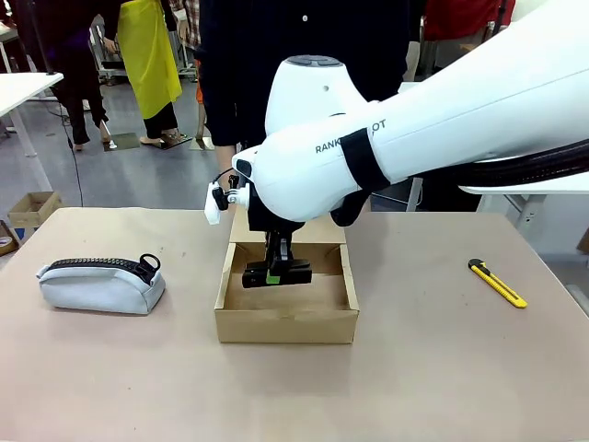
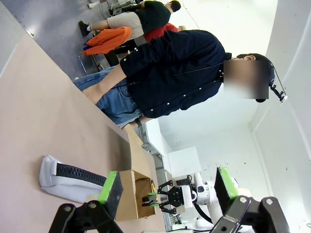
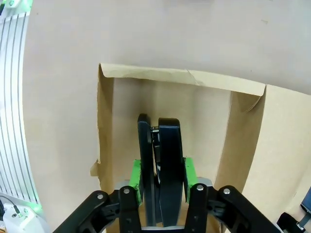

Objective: Pack the item into the box.
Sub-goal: Pick up the item indicated by the person and place it inside the Mailer Box.

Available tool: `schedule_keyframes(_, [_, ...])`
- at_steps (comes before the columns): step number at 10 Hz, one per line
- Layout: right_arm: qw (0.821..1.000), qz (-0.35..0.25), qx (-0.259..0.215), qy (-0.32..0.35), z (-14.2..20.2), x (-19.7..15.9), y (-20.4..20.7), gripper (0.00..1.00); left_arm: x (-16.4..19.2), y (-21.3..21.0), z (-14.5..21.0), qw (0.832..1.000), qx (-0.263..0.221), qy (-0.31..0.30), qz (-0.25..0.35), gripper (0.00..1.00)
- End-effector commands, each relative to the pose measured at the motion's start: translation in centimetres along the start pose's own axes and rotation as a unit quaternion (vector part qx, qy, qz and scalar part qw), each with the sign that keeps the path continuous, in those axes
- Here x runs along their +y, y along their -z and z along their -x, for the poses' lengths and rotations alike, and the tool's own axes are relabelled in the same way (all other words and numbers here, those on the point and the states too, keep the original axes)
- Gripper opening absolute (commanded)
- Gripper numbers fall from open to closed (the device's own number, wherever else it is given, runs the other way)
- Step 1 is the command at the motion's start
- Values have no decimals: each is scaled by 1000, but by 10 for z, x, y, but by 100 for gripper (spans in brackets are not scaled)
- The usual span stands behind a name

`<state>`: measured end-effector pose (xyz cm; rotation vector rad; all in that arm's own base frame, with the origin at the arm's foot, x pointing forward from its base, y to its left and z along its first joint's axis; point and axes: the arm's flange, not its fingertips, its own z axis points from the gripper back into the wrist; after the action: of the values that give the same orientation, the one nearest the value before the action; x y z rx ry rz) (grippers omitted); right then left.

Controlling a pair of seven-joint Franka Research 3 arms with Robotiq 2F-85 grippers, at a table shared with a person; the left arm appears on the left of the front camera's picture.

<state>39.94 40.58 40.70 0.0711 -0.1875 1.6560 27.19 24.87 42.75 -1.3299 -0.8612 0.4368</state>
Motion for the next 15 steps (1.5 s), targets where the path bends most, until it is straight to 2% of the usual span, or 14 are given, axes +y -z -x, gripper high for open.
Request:
schedule_keyframes(1, [1000,1,5,-4,1,1,-6,41,-2,2,4,1000,-8,9,12,100])
schedule_keyframes(2, [1000,2,4,-2,1,1,-5,41,-2,2,4,1000,-8,9,12,100])
schedule_keyframes(3, [1000,2,6,-1,3,2,-5,100,-2,2,4,1000,-8,9,12,100])
schedule_keyframes(12, [1000,-5,-3,4,8,4,-10,100,-2,2,4,1000,-8,9,12,100])
schedule_keyframes(13, [1000,-14,-4,13,14,6,-22,100,-2,2,4,1000,-8,9,12,100])
schedule_keyframes(14, [999,-6,-29,36,31,11,-44,100,-2,2,4,1000,-8,9,12,100])
schedule_keyframes(15, [996,-2,-62,68,63,24,-74,100,-2,2,4,1000,-8,9,12,100])
